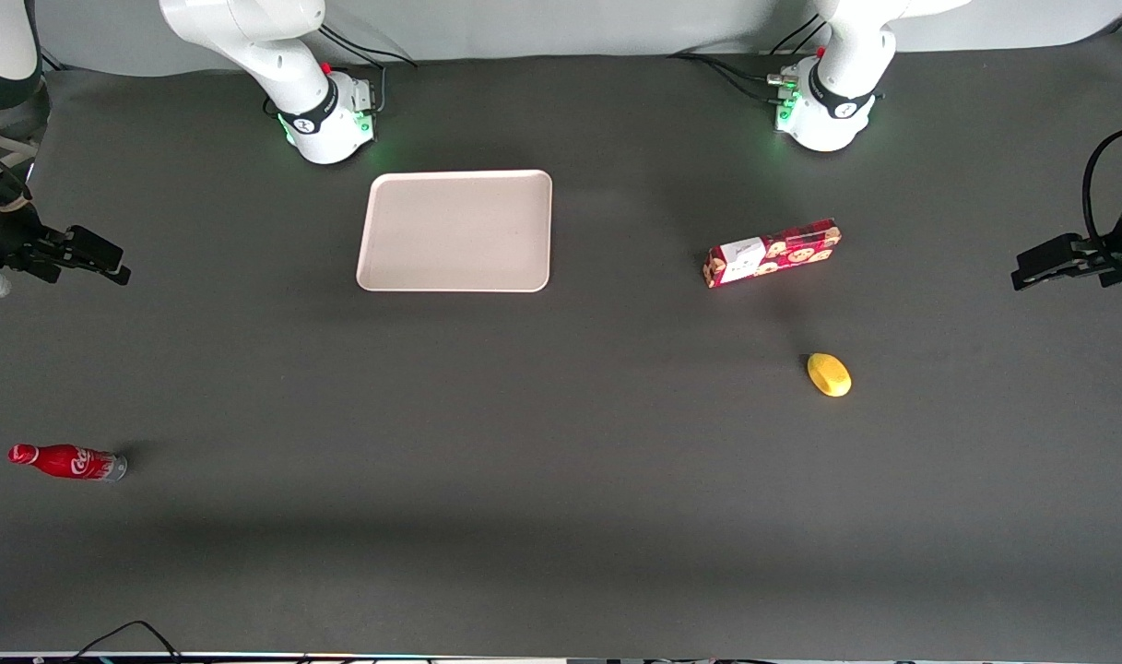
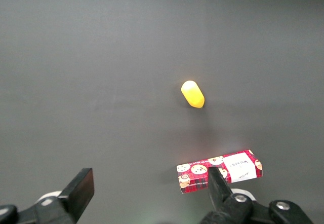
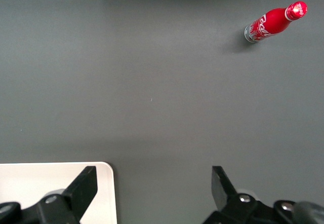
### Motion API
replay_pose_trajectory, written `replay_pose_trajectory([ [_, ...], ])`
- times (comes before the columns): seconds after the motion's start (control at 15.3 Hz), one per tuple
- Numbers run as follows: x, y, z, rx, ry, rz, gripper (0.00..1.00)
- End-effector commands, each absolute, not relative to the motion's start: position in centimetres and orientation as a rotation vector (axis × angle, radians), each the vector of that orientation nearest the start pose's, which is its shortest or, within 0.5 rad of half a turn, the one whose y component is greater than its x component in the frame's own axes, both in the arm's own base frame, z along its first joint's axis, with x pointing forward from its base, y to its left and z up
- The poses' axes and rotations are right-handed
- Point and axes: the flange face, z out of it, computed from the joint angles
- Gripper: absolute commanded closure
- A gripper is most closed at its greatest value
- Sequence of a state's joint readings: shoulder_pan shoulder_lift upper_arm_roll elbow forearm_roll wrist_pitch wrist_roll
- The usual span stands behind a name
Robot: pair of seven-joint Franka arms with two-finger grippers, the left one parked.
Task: Place coke bottle on tray
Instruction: 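Move the right gripper down over the red Coca-Cola bottle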
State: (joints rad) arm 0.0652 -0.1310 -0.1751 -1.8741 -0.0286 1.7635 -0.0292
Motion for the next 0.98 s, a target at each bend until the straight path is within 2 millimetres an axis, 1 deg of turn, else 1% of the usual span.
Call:
replay_pose_trajectory([
  [0.0,51.2,-5.9,56.9,-3.126,0.123,-0.034,0.0],
  [0.39,51.5,-5.8,57.2,-3.139,0.109,-0.047,0.0],
  [0.46,51.7,-6.5,57.4,-3.14,0.131,-0.052,0.0],
  [0.52,52.2,-7.3,57.6,-3.142,0.144,-0.059,0.0],
  [0.59,53.4,-9.0,57.3,-3.15,0.19,-0.057,0.0],
  [0.65,54.7,-10.3,56.8,-3.16,0.203,-0.046,0.0],
  [0.72,55.7,-11.6,56.1,-3.173,0.181,-0.031,0.0],
  [0.85,58.0,-15.5,53.8,-3.239,0.06,0.032,0.0],
  [0.92,59.7,-18.5,51.8,-3.255,-0.012,0.07,0.0],
])
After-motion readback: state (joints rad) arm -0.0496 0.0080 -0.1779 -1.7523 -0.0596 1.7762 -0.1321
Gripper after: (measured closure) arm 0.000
